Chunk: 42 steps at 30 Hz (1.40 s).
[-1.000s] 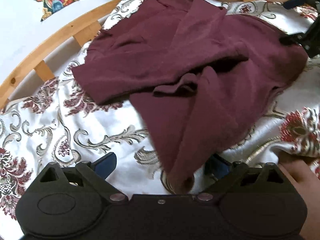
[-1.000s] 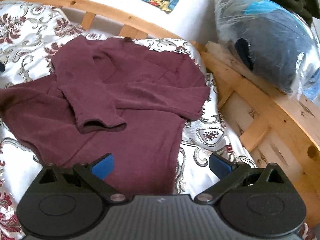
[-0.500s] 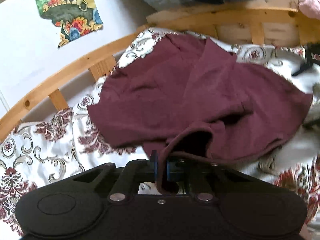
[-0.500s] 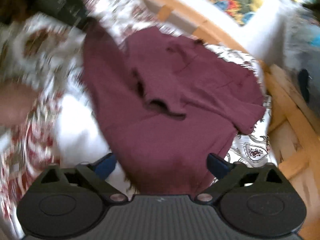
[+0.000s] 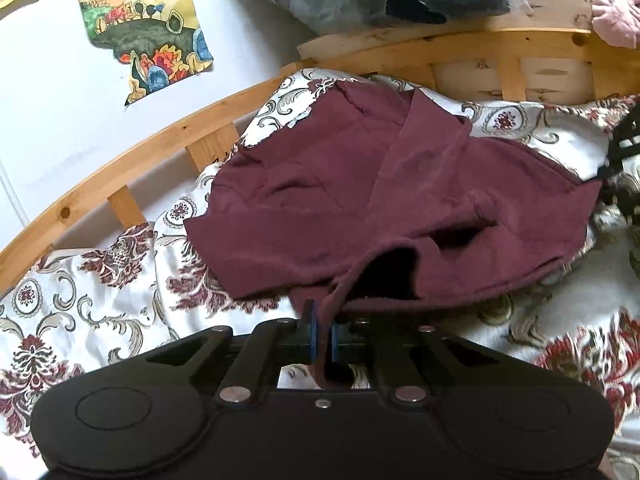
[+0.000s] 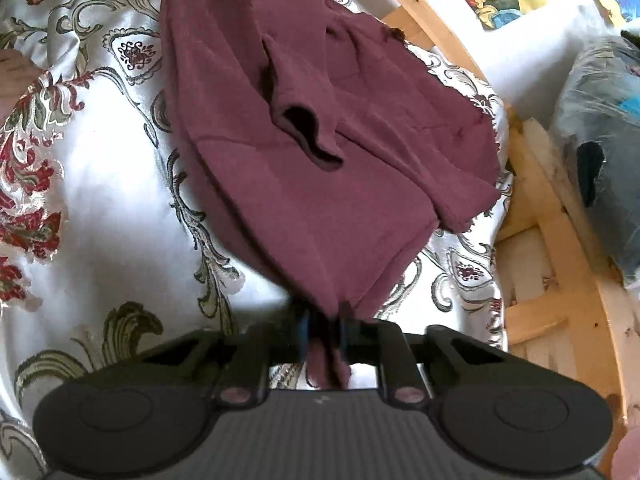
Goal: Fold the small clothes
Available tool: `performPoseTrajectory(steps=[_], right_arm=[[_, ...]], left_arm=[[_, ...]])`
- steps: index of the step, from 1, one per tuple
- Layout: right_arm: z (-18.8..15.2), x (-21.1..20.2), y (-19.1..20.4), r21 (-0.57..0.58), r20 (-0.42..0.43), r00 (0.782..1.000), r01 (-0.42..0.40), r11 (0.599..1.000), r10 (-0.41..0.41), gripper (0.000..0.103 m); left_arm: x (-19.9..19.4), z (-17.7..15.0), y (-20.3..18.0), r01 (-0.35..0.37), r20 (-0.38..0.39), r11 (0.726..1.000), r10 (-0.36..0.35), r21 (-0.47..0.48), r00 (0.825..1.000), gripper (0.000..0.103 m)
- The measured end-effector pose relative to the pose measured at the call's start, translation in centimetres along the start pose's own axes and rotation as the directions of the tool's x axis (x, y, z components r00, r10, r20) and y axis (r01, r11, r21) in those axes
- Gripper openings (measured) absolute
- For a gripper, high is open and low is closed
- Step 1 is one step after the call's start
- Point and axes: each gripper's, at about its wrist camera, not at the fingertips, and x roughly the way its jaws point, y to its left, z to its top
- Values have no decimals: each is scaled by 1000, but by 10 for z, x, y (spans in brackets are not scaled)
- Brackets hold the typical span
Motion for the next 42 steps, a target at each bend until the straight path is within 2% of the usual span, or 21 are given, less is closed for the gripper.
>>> performPoseTrajectory(steps=[2,7,11,20,25,29,33,37,42], right_arm=[[2,-12,-4,9,17,1000,14,1000,-14,12],[2,-51,-12,54,46,992,116,992,-118,10],[1,-87,-14,106,50,984,165,981,-171,9],[5,-163,-1,194,65,984,149,970,-164,9],[10,-185,-6,247,92,983,134,960,-161,9],[22,-182,-17,280,116,973,161,946,-200,9],[34,-160,-39,320,145,953,210,924,-267,10],[44,-122,-66,396,176,933,224,890,-313,10],[59,-66,-99,459,194,919,225,859,-344,10]], left_arm=[[-7,-5,-1,0,4,1000,0,1,1000,6],[-33,-12,0,-4,23,1000,4,1,1000,5],[-60,-18,3,-9,50,1000,9,9,999,5],[-127,-40,5,30,68,1000,-30,5,997,5],[-145,-39,18,63,73,996,-58,-58,996,5],[-145,-21,27,58,77,995,-52,-84,996,6],[-128,9,38,35,61,993,-29,-111,998,6],[-93,44,55,-2,3,988,2,-153,1000,6],[-37,80,71,-68,-50,991,63,-119,997,6]])
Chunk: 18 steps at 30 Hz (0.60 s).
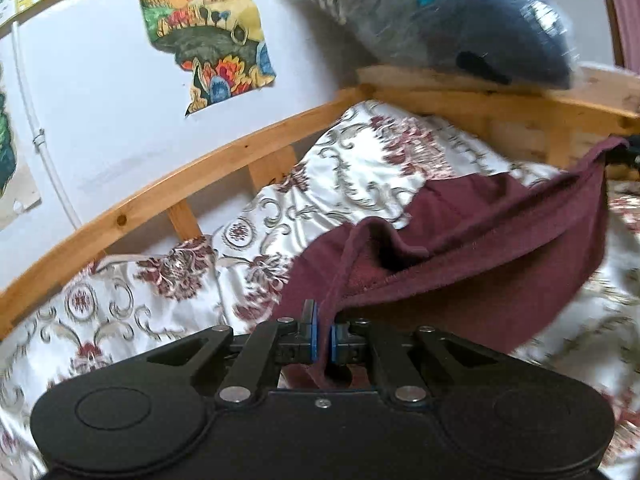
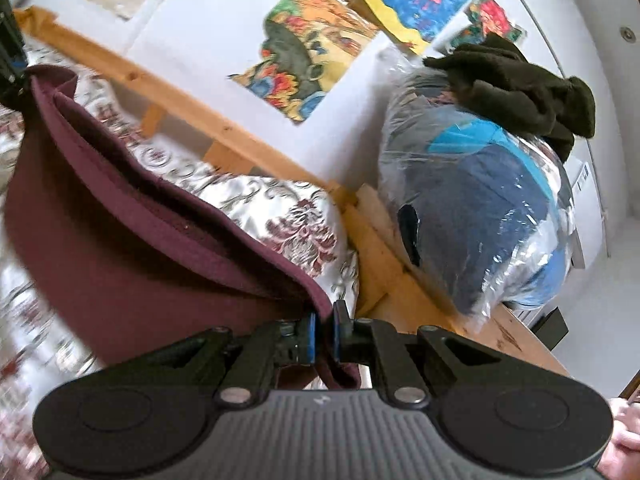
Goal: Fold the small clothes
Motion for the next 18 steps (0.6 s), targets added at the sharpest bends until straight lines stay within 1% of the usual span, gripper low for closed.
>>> performPoseTrajectory(steps=[4,9,11,14,18], right_arm=[[2,54,0,48,-3,1000,-10,999,10,10],[-4,109,7,101,-12,1000,-15,995,16,11],[-6,127,10,119,-22,1000,-19,993,22,11],[-8,153,19,114,-43,998,-40,993,45,11],[-12,179,29,113,-84,994,-63,992,73,12]], left_arm=[[52,22,8,-31,-54,1000,31,-3,998,6],[117,32,13,-50,-122,999,49,-6,991,6],[140,32,14,-49,-158,999,46,-18,986,6],[175,27,19,-49,-222,996,31,-74,974,7],[205,11,29,-36,-258,989,-2,-141,966,7]])
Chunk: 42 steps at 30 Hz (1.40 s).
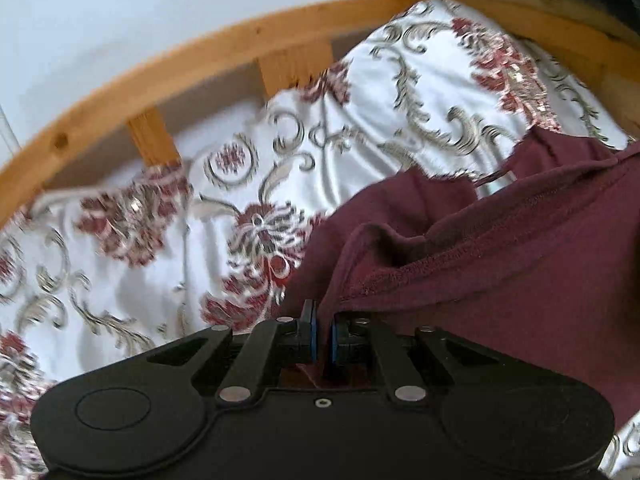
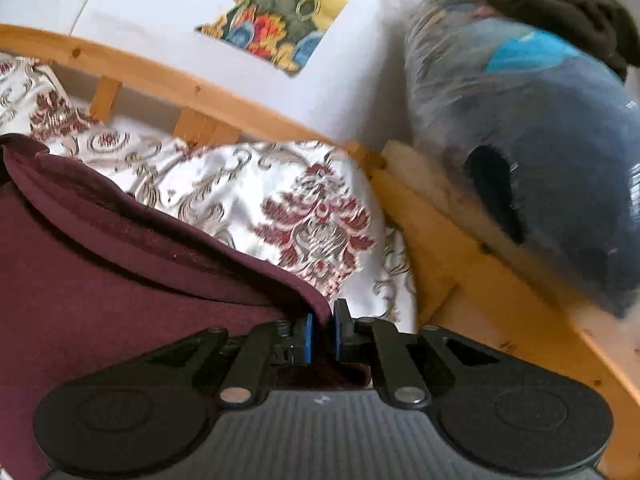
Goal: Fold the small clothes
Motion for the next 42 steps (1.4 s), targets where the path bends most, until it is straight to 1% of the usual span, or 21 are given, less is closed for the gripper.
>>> performPoseTrajectory(steps=[5,8,10,14,15,16,17,18,19,20,23,25,26,28,30,31,35,37,39,40,42], right_arm=[[-9,13,2,14,-32,999,-12,1000,13,14],[-16,13,-2,45,-41,998,-40,998,42,24],[-19,11,-7,72,-43,998,-51,996,54,48],[-28,-3,-18,136,-38,995,-84,987,89,66],[-32,-9,-20,154,-38,994,-94,984,101,74],[-36,-14,-24,166,-36,994,-100,981,107,79],[-41,-21,-27,173,-38,993,-99,980,107,82],[-45,-25,-29,174,-41,994,-96,980,105,86],[-48,-28,-30,175,-43,994,-95,980,104,87],[-50,-30,-31,177,-45,994,-94,980,104,87],[-53,-30,-37,213,-61,994,-73,974,88,88],[-52,-30,-45,262,-76,995,-47,964,69,88],[-52,-31,-48,274,-85,995,-31,961,56,89],[-52,-34,-56,277,-97,995,10,961,18,93],[-55,-35,-63,269,-114,993,61,961,-31,98],[-57,-35,-67,269,-128,991,79,960,-45,98],[-68,-28,-78,268,-203,977,111,957,-57,98],[-73,-25,-76,225,-240,968,131,965,-75,98],[-77,-23,-69,139,-265,955,172,975,-131,101],[-78,-22,-67,112,-271,951,184,977,-148,103],[-78,-22,-61,86,-280,947,188,979,-157,103]], left_arm=[[28,-4,2,23,-26,998,-24,-58,999,7],[35,-4,-2,16,-36,999,-18,-46,999,10],[37,-3,-6,6,-50,1000,-7,-27,999,16],[34,0,-10,-16,-59,1000,16,-3,998,22],[33,0,-10,-25,-58,1000,24,-9,998,31],[31,1,-10,-34,-55,999,33,-22,998,42],[28,1,-9,-43,-50,998,42,-35,998,48],[26,2,-7,-58,-45,997,55,-54,997,64],[24,3,-5,-74,-41,995,71,-73,997,76],[22,4,-4,-92,-35,991,89,-93,995,78],[19,8,2,-125,-36,983,121,-137,992,81],[17,8,3,-159,-39,974,154,-164,987,87],[15,7,3,-169,-39,969,165,-178,986,88],[9,1,1,-163,-33,966,160,-200,987,92],[2,-8,-2,-157,-31,964,154,-215,988,94],[-2,-15,-4,-150,-28,963,148,-224,989,96],[-10,-38,-18,-115,-36,970,109,-213,993,97],[-9,-46,-23,-116,-46,976,110,-184,993,97],[-7,-49,-24,-131,-52,977,124,-170,991,97],[-7,-50,-22,-136,-56,975,129,-177,990,97],[-7,-49,-16,-135,-59,969,125,-207,990,97]])
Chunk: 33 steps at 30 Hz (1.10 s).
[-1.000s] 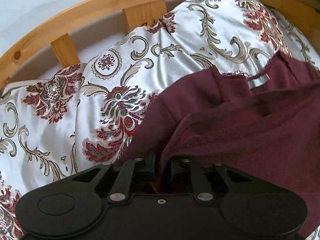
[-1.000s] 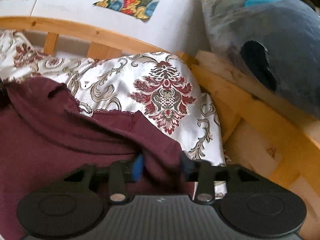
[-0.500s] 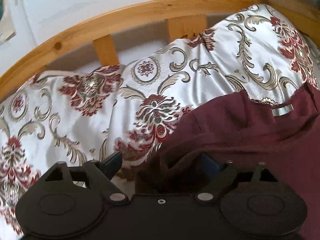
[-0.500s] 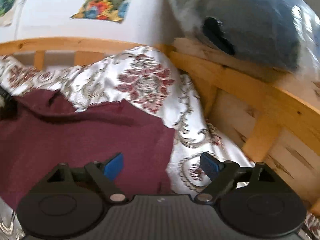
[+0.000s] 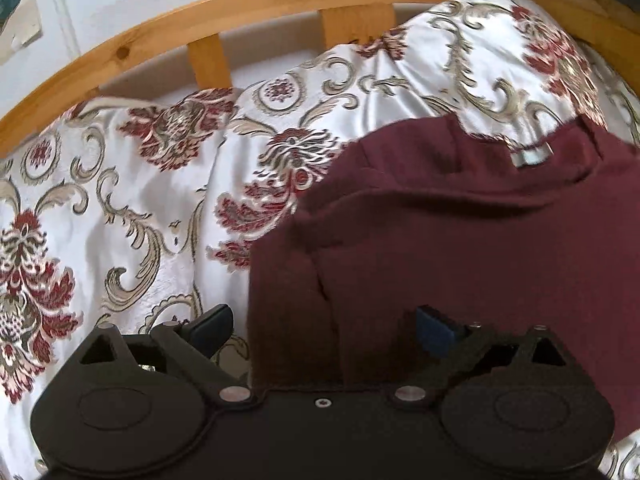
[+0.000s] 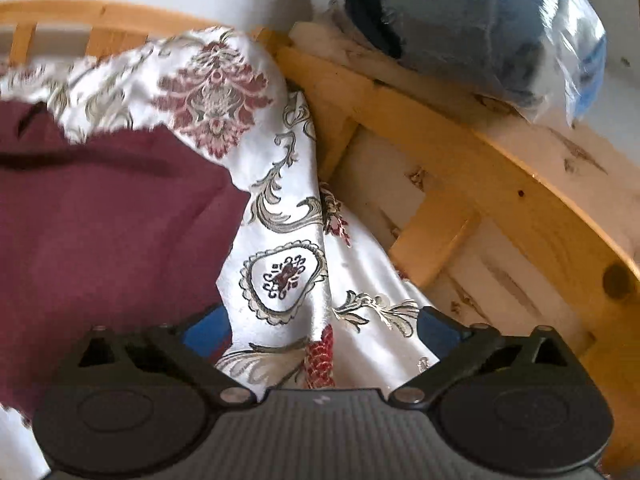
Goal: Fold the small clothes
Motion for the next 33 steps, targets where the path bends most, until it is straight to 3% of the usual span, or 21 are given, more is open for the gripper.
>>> performPoseTrajectory(steps=[5,8,13,17,20,24,26,33], right_arm=[[0,-1,9,-82,-7,1000,16,997,-17,103],[0,-5,4,-52,9,1000,5,999,-5,103],[2,-23,5,22,186,980,75,997,-77,103],[3,-32,22,-11,287,951,124,992,-115,103],[4,-37,33,-24,333,937,117,993,-103,103],[10,-40,35,17,312,946,-97,995,86,103],[12,-36,36,46,277,950,-166,985,147,103],[11,-18,42,40,163,981,-112,993,105,103]], left_arm=[[3,6,15,10,7,998,-10,-62,1000,97],[6,12,17,25,21,997,-24,-79,999,97],[17,22,11,49,50,996,-45,-78,998,98],[29,35,11,42,68,995,-36,-94,997,98],[46,49,17,16,39,990,-11,-137,999,99],[62,57,28,-47,-2,986,47,-160,999,101],[60,57,37,-49,3,983,50,-176,999,102],[29,35,65,-28,-25,965,22,-262,999,102]])
